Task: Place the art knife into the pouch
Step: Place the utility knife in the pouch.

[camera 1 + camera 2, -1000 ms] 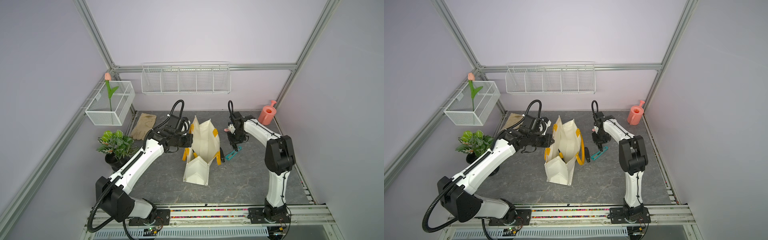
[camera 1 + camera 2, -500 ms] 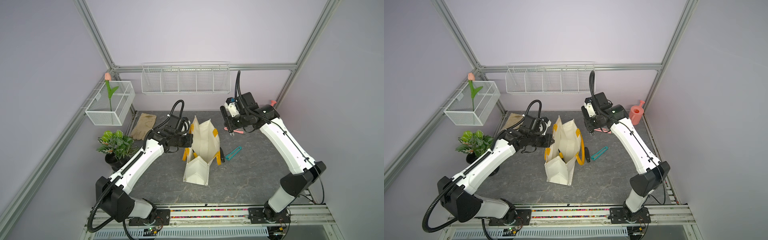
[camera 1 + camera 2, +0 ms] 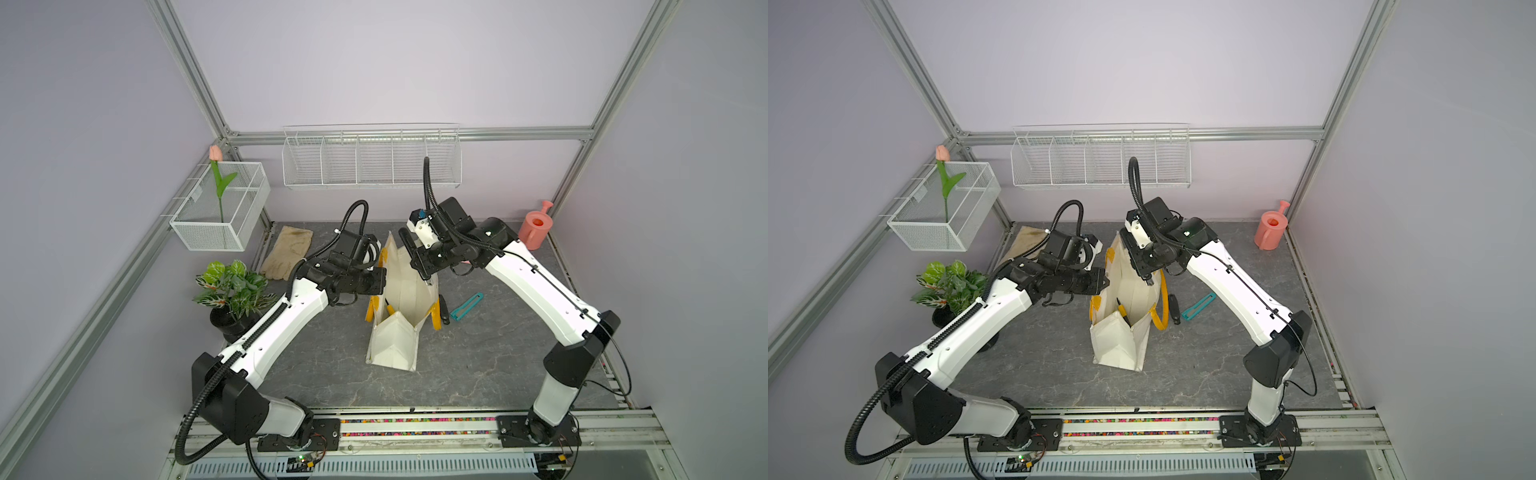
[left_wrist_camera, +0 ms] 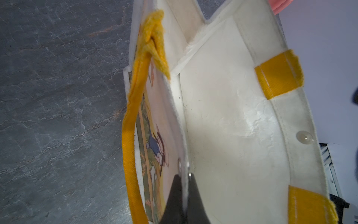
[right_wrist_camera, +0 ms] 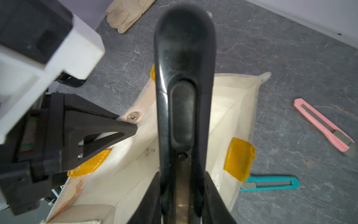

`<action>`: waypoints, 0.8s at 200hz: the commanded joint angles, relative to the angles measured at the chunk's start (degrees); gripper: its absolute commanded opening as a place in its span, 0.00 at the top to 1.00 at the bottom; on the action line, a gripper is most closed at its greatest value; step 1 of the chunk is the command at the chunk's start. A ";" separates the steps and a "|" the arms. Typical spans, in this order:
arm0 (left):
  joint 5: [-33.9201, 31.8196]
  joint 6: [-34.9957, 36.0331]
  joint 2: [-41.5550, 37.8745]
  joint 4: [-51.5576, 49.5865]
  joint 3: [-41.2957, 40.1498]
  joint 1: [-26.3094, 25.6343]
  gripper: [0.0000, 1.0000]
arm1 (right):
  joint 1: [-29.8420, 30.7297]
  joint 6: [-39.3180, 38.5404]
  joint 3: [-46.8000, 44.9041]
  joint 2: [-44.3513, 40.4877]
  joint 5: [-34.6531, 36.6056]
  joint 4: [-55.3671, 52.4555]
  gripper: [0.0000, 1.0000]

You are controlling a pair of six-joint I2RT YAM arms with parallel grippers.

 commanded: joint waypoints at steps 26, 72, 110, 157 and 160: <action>0.17 -0.51 -1.21 1.02 0.09 0.12 1.00 | 2.51 3.03 -5.02 2.18 -1.29 5.68 0.91; 0.14 -0.27 -1.40 0.49 0.47 0.12 1.00 | 2.79 4.27 -13.15 2.29 0.14 8.63 0.90; 0.42 -0.40 -1.09 0.58 0.79 0.10 1.00 | 2.95 5.27 -17.50 3.71 0.26 10.64 0.88; 0.26 -0.35 -1.20 0.33 0.65 0.12 1.00 | 3.49 6.26 -18.73 8.36 -0.09 12.10 0.86; 0.29 -0.36 -1.23 0.24 0.70 0.08 1.00 | 3.54 6.31 -18.80 8.62 -0.19 12.29 0.86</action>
